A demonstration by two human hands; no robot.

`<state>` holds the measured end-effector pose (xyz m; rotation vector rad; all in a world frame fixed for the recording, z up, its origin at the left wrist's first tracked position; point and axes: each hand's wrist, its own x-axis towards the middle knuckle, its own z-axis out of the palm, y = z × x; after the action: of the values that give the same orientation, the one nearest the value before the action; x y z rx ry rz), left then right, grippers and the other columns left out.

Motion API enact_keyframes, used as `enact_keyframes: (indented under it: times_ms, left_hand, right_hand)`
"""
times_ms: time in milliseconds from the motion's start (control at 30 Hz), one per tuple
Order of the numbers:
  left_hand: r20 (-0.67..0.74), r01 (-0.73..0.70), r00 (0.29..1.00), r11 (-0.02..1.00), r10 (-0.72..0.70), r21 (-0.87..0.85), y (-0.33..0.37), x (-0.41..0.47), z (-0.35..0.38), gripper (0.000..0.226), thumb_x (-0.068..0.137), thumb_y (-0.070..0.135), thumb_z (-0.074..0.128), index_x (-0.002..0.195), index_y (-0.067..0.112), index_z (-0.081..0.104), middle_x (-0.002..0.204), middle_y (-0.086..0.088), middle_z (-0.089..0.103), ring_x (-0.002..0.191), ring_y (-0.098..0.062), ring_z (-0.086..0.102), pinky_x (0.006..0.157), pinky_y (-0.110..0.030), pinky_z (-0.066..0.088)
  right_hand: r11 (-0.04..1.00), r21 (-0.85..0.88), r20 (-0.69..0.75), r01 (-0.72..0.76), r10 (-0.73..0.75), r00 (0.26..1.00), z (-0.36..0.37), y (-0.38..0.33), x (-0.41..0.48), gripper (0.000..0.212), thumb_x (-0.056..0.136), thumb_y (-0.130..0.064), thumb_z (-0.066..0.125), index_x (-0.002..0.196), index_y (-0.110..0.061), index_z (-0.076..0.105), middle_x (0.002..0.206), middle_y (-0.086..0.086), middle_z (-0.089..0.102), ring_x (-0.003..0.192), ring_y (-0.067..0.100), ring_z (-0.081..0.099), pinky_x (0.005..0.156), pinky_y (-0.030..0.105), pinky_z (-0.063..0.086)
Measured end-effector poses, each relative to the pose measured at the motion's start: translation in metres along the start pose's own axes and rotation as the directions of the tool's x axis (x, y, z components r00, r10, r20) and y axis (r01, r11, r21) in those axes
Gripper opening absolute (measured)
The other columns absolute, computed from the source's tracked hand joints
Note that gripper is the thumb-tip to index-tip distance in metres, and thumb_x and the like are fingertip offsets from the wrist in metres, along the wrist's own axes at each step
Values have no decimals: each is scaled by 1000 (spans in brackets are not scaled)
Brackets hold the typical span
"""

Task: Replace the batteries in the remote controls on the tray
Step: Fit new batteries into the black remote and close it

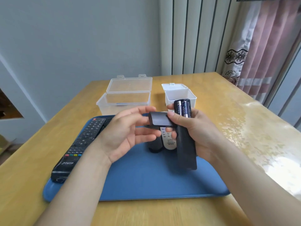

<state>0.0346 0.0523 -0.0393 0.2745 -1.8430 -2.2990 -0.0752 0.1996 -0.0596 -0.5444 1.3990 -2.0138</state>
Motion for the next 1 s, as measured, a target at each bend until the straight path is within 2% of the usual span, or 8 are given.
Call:
enact_keyframes:
  times_ms: [67,133,267,467,567,700,900,1000]
  left_hand:
    - [-28,32,999,994,-29,104,-5,1,5,27,85,22,68,110,11,66,91,-11,71,59,-20,67,53,-22,55]
    - [-122,-17,991,964,51,265,-10,4,10,16,87,19,66,103,15,68,82,-5,70,52,-14,63,49,-19,51]
    - [-195,-190,940,905,279,380,-7,7,1,19,87,5,64,89,22,71,73,-2,66,53,-12,56,57,-22,47]
    - [51,-248,967,880,249,406,-6,3,1,21,83,15,56,87,30,69,77,-9,53,59,-12,43,55,-21,37]
    - [75,-213,976,853,202,477,-6,1,4,15,93,6,57,95,19,65,76,14,66,60,-4,51,54,-17,38]
    - [69,-229,971,812,228,537,-7,1,3,23,91,-6,57,97,14,67,92,2,74,70,-9,62,60,-21,48]
    - [-102,-247,922,772,372,586,-3,5,-8,31,88,-6,61,93,24,67,88,2,69,73,-7,62,59,-18,50]
    - [-227,-189,903,813,364,551,-2,6,-15,24,88,-3,62,91,21,66,82,1,68,65,-9,62,56,-18,51]
  right_hand:
    - [995,-87,-20,38,-40,999,3,2,-1,26,86,-15,72,109,-6,64,75,9,64,54,19,58,47,27,48]
    - [993,-118,-2,7,-7,1000,7,1,-3,30,88,-33,69,101,-7,65,76,13,59,54,21,55,49,29,46]
    - [981,-64,126,-181,188,974,7,-4,-6,75,86,-75,38,116,-10,62,77,17,59,56,28,54,51,33,47]
    - [958,-244,366,-151,235,901,7,-6,-10,90,87,-81,16,124,-13,62,91,22,63,61,28,52,52,32,47]
    - [938,-328,396,-114,246,885,9,-7,-12,89,86,-80,11,123,-16,61,101,23,70,57,27,55,56,34,48]
    - [912,-394,409,-112,283,867,10,-5,-10,95,79,-84,16,123,-12,59,99,23,73,57,30,61,57,34,53]
    - [840,-524,376,-142,377,846,-4,-19,-17,48,85,-54,50,114,-17,61,98,23,73,75,28,70,65,35,60]
    - [822,-564,301,-83,299,905,-14,-21,-11,24,92,-28,61,110,-14,66,91,16,73,71,24,68,57,27,54]
